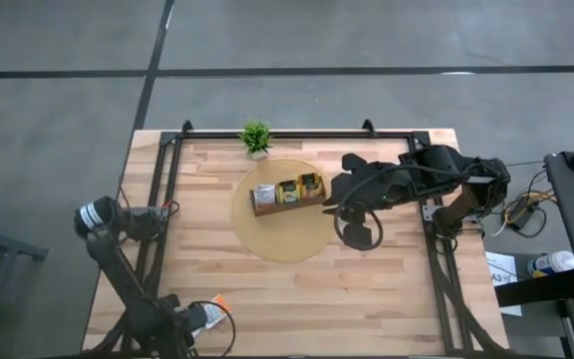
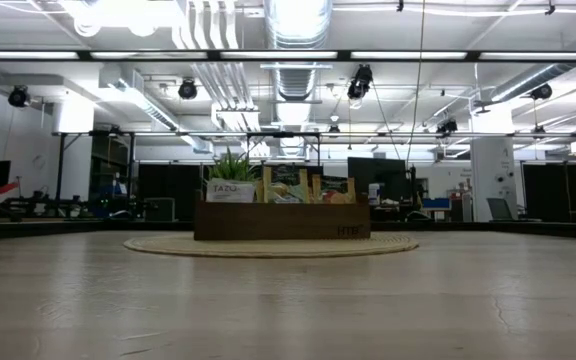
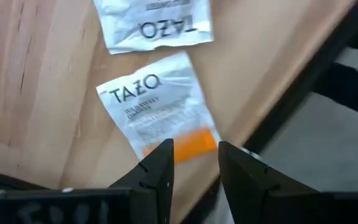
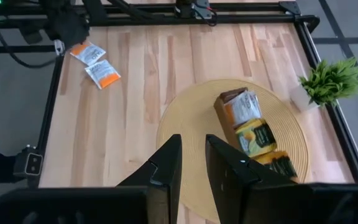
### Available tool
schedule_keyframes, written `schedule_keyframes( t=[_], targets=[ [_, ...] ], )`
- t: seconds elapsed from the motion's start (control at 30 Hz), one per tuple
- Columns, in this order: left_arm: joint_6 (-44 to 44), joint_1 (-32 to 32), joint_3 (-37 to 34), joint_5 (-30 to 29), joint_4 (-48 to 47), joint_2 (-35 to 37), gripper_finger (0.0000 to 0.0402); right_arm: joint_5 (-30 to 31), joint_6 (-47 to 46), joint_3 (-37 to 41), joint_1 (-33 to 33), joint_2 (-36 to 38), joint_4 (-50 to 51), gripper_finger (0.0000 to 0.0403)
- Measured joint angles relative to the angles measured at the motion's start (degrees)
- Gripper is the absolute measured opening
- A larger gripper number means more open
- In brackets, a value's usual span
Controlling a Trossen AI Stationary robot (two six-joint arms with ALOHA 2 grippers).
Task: Pick & Place Tea
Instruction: Put the white tea bag into the left section of the wooden organizer
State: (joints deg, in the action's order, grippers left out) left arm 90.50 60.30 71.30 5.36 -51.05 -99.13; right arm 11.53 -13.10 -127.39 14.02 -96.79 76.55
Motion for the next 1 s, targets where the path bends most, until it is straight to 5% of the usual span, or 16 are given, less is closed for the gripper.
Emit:
schedule_keyframes(
  t=[0.53, 1.0],
  targets=[
    [1.00, -1.13, -0.31, 1.96, 0.20, -2.95, 0.0119, 0.00, -0.94, 0.00, 0.00, 0.07, -0.46, 0.0068],
    [-20.40, -1.84, -0.36, 1.07, -0.36, -1.55, 0.0120, 0.10, -6.17, 0.00, 0.01, 0.07, -0.41, 0.0068]
  ],
)
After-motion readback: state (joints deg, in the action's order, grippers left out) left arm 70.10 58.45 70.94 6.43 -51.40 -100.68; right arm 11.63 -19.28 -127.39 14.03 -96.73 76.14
